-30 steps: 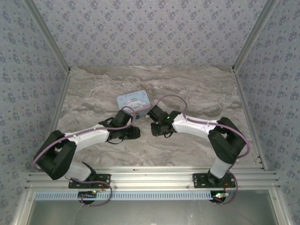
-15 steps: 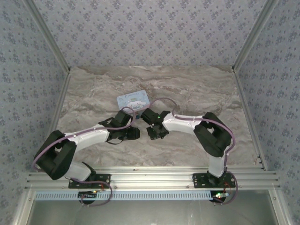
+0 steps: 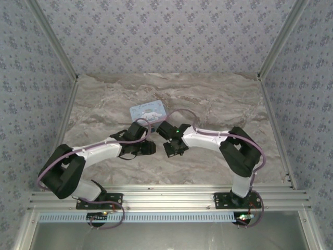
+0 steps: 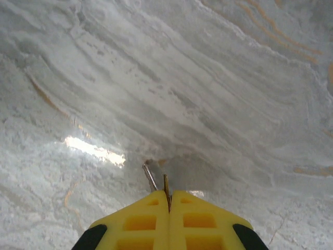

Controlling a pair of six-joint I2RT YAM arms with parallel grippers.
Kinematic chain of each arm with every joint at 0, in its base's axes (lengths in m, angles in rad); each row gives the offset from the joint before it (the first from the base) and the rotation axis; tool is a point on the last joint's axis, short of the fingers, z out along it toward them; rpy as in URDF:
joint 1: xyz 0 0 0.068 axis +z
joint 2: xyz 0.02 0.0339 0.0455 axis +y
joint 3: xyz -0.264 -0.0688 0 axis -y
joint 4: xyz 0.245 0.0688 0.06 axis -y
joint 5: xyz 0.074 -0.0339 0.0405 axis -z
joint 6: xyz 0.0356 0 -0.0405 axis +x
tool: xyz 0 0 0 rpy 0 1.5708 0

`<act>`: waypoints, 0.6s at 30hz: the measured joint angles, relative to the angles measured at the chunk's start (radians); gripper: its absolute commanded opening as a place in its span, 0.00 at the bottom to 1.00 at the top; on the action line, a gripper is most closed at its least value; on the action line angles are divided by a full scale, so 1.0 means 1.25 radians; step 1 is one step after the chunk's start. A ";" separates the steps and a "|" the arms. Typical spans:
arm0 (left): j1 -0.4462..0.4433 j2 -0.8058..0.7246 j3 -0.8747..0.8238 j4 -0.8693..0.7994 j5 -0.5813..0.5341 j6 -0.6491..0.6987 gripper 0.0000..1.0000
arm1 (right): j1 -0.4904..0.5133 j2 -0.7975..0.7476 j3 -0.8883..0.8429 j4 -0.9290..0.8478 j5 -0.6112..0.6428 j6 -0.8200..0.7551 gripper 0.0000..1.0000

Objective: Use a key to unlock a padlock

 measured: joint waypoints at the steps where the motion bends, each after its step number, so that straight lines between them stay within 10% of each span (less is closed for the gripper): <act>1: 0.003 -0.005 0.000 -0.003 0.000 0.000 0.48 | -0.003 -0.016 -0.017 0.012 -0.006 0.001 0.00; 18: 0.092 -0.240 -0.054 0.179 0.175 -0.105 0.39 | -0.122 -0.389 -0.265 0.386 -0.177 0.050 0.00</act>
